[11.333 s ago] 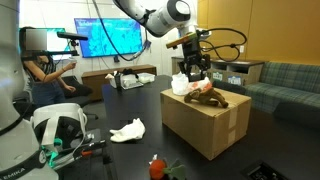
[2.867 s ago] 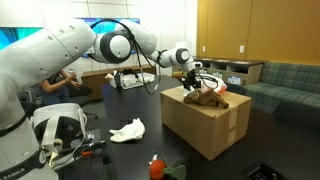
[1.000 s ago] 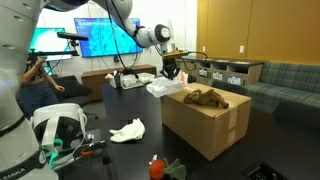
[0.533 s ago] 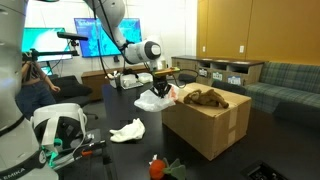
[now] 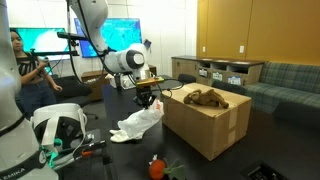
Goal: Remove the blue object from the box and replace it with the brown toy, remove the orange plush toy and replace it with the gray duster, remove the white plastic from the box and replace it with the towel
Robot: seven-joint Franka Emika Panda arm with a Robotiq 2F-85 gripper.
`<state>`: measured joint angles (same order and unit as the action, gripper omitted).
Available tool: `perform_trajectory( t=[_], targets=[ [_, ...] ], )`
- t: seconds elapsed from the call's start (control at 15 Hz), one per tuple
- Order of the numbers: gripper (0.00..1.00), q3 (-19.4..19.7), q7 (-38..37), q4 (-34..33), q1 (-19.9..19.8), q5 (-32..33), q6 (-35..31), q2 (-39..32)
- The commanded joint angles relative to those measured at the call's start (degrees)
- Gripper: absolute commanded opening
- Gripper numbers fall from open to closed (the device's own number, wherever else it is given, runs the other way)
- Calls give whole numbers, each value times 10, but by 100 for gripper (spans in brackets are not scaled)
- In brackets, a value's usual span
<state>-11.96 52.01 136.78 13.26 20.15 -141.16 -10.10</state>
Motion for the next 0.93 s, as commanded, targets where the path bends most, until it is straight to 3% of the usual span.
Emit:
perform_trajectory(
  t=[0.0, 0.4, 0.47, 0.6, 0.87],
  targets=[
    [0, -9, -81, -20, 3, -9, -19, -10],
    [0, -4, -263, -107, 9, -9, -20, -78],
    [26, -2, -289, -116, 12, -1, -16, -85],
    [32, 0, -321, -124, 14, 4, -7, -93],
    [64, -2, -326, -94, 5, 3, 1, -77]
  ],
)
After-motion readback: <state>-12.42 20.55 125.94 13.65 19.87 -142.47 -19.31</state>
